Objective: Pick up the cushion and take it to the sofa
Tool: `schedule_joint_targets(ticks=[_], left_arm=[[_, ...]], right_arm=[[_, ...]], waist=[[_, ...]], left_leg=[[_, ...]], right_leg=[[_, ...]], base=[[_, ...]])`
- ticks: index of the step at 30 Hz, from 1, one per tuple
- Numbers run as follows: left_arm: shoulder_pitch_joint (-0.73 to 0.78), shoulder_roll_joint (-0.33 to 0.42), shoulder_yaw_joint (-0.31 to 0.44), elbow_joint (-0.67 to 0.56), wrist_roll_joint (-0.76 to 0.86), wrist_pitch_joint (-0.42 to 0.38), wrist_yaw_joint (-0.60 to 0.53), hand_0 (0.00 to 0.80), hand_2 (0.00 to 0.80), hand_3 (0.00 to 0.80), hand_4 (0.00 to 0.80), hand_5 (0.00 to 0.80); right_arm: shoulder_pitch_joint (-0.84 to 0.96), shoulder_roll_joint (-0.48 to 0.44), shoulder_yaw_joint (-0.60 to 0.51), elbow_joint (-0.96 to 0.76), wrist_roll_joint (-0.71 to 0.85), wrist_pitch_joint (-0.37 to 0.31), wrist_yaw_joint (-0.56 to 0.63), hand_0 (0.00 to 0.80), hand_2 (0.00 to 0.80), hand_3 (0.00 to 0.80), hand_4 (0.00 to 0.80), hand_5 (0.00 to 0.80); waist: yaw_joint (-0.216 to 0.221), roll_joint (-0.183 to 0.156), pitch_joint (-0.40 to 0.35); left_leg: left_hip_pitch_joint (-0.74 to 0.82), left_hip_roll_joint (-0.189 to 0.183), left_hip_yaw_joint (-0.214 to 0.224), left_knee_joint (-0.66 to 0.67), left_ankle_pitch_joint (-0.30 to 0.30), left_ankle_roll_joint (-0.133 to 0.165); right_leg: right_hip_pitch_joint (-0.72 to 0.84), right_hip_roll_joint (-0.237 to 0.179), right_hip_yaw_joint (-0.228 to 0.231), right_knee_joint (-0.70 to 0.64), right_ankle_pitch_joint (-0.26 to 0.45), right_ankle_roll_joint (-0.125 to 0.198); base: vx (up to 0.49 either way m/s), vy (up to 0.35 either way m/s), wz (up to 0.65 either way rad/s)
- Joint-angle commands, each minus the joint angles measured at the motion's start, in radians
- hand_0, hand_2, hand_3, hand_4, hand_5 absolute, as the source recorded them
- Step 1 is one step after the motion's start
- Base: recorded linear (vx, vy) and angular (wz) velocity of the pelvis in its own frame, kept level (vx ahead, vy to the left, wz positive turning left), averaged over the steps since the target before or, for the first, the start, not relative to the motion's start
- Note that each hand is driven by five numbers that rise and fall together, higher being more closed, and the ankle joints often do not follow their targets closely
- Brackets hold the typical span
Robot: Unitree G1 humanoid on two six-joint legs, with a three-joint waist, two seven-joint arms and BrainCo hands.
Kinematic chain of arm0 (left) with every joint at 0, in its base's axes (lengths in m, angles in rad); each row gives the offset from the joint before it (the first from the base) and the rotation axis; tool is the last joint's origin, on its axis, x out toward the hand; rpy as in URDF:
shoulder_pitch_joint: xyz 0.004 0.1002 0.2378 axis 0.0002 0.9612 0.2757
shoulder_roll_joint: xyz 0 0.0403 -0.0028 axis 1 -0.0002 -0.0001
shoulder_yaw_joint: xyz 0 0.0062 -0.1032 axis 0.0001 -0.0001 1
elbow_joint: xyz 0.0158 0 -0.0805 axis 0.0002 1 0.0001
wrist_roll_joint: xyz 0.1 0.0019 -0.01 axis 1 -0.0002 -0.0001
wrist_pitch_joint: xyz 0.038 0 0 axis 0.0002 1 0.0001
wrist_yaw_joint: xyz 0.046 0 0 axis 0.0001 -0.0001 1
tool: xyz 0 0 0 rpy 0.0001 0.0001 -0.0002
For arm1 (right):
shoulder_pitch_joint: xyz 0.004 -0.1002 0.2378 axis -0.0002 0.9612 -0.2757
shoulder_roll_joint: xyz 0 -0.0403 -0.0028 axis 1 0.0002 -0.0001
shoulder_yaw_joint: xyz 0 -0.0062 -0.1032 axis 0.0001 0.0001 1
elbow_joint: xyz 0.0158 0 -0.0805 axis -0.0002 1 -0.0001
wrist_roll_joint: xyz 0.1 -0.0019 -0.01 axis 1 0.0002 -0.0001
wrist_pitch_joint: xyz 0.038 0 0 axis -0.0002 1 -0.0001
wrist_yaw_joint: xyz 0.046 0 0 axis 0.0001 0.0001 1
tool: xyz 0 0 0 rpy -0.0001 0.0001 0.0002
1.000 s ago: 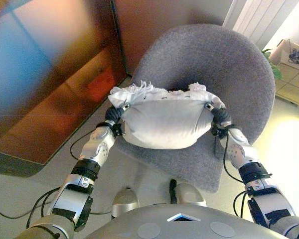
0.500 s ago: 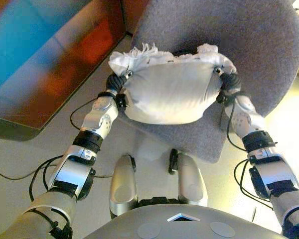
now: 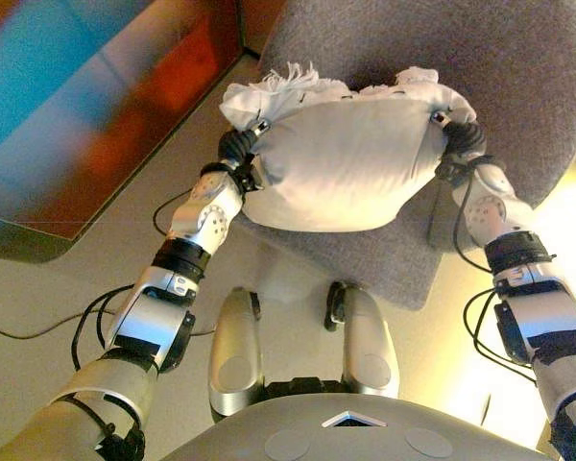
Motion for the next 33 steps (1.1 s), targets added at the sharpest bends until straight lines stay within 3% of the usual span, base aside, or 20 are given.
schedule_joint_targets(ticks=[1,5,12,26,33], left_arm=[[-0.13,-0.124,-0.151,-0.084,-0.108,0.008,-0.023,0.8,0.8,0.8,0.8,0.8],[-0.154,-0.128,-0.169,-0.101,-0.076,-0.037,-0.019,0.8,0.8,0.8,0.8,0.8],[-0.193,-0.131,-0.182,-0.078,-0.152,-0.041,0.046,0.8,0.8,0.8,0.8,0.8],[-0.241,-0.15,-0.216,0.035,-0.171,-0.091,0.066,0.8,0.8,0.8,0.8,0.8],[-0.267,-0.149,-0.196,0.078,-0.179,-0.138,0.094,0.8,0.8,0.8,0.8,0.8]], right_arm=[[-0.219,-0.031,0.004,-0.015,0.052,-0.061,0.022,0.8,0.8,0.8,0.8,0.8],[-0.266,-0.064,0.019,0.014,0.063,-0.066,0.025,0.8,0.8,0.8,0.8,0.8],[-0.373,-0.109,0.063,0.113,0.05,-0.028,0.034,0.8,0.8,0.8,0.8,0.8],[-0.521,-0.079,0.154,0.351,-0.076,0.021,0.033,0.8,0.8,0.8,0.8,0.8],[-0.577,-0.045,0.219,0.436,-0.178,0.057,0.07,0.8,0.8,0.8,0.8,0.8]], waist=[[-0.002,0.005,-0.03],[-0.001,-0.002,-0.038],[0.009,-0.01,-0.035],[0.034,0.006,-0.006],[0.049,0.018,0.009]], left_leg=[[0.02,0.03,-0.015,-0.109,0.081,-0.048],[0.021,0.032,-0.014,-0.115,0.085,-0.049],[-0.001,0.033,-0.021,-0.106,0.088,-0.053],[-0.073,0.029,-0.038,-0.082,0.108,-0.058],[-0.111,0.019,-0.049,-0.07,0.117,-0.063]], right_leg=[[0.112,-0.054,0.042,-0.006,-0.017,0.064],[0.118,-0.056,0.042,-0.022,-0.008,0.07],[0.105,-0.065,0.039,-0.022,0.003,0.077],[0.045,-0.076,0.041,0.004,0.017,0.08],[0.0,-0.083,0.041,0.031,0.019,0.075]], base=[[0.031,0.015,0.0],[0.025,0.007,0.0],[0.0,0.0,0.0],[-0.001,0.004,0.04],[-0.026,0.005,0.05]])
